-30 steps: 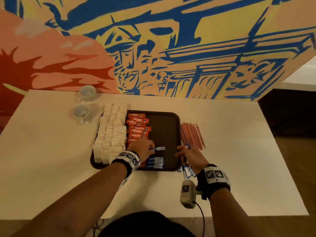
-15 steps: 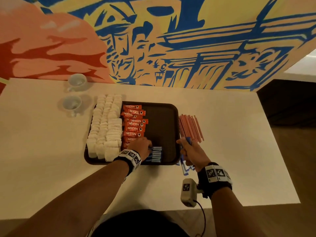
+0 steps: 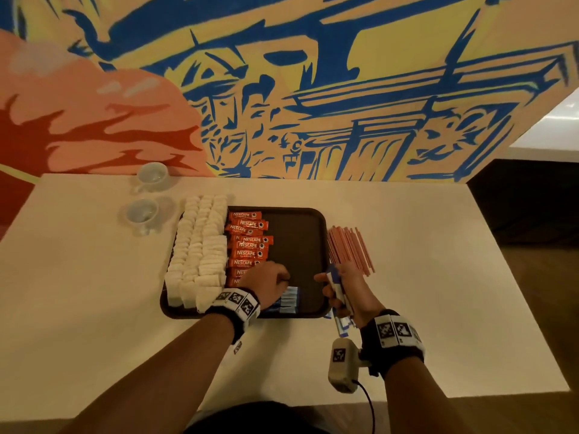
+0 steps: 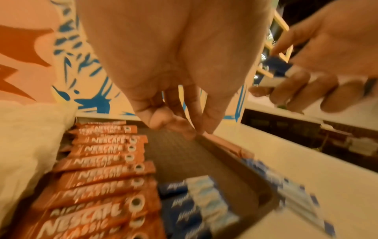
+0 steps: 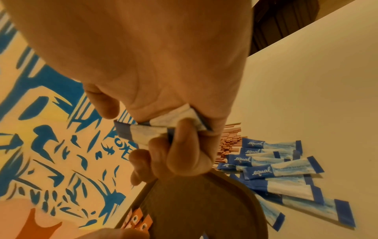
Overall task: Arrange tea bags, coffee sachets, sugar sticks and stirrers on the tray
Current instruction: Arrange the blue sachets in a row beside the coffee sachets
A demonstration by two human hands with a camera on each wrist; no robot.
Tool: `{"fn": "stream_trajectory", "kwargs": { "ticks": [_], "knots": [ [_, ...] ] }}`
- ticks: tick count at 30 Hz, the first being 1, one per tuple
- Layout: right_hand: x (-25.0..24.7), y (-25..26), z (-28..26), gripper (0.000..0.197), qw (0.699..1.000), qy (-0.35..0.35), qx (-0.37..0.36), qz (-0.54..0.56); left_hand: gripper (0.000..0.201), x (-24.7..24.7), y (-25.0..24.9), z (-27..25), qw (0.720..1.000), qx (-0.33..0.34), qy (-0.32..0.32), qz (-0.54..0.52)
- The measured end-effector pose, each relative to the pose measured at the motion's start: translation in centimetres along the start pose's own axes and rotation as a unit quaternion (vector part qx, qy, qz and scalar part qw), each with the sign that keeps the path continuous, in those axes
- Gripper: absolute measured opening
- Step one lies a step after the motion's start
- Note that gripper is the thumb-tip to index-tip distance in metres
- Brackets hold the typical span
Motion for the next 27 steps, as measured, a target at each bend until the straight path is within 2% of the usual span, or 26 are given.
{"fn": "stream_trajectory", "kwargs": {
  "ticks": [3,5,8,11,17,23,27],
  "knots": [
    [0.3,0.7,-1.0,0.051,0.999,0.027,-0.019,0.021,0.018,-2.1,-2.1,-1.6,0.995,0.005,-0.027,-0.093],
    [0.5,1.7,-2.2,0.047,0.999,0.02,-0.046,-0.02,0.018,-3.5,-3.6,-2.7,0.986,0.01,-0.051,-0.156],
    [1.0,3.5,-4.6,0.032,0.992,0.01,-0.092,-0.083,0.017,-5.6,-5.6,-4.6,0.966,0.021,-0.073,-0.248],
    [1.3,4.3,-6.3,0.016,0.98,0.037,-0.163,-0.106,0.019,-7.1,-7.1,-6.2,0.94,0.009,-0.08,-0.331],
    [2.1,5.0,-7.9,0.013,0.953,0.07,-0.266,-0.124,0.019,-9.0,-7.6,-9.1,0.922,-0.018,-0.143,-0.359],
    [2.6,4.4,-9.1,0.013,0.958,0.066,-0.263,-0.091,0.01,-9.4,-6.6,-12.9,0.906,-0.047,-0.202,-0.368],
    [2.5,4.2,-10.0,0.012,0.96,0.064,-0.265,-0.066,0.009,-9.8,-6.2,-14.5,0.889,-0.07,-0.203,-0.405]
  ]
}}
Point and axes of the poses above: each hand's wrist, its own z-axis towards the middle knuckle, its own x-axis out of the palm, y = z × x, the point moved 3 cm from there along z, towards the middle knuckle, and after that the axes turned 6 degrees about -y, right-handed, at the moved point
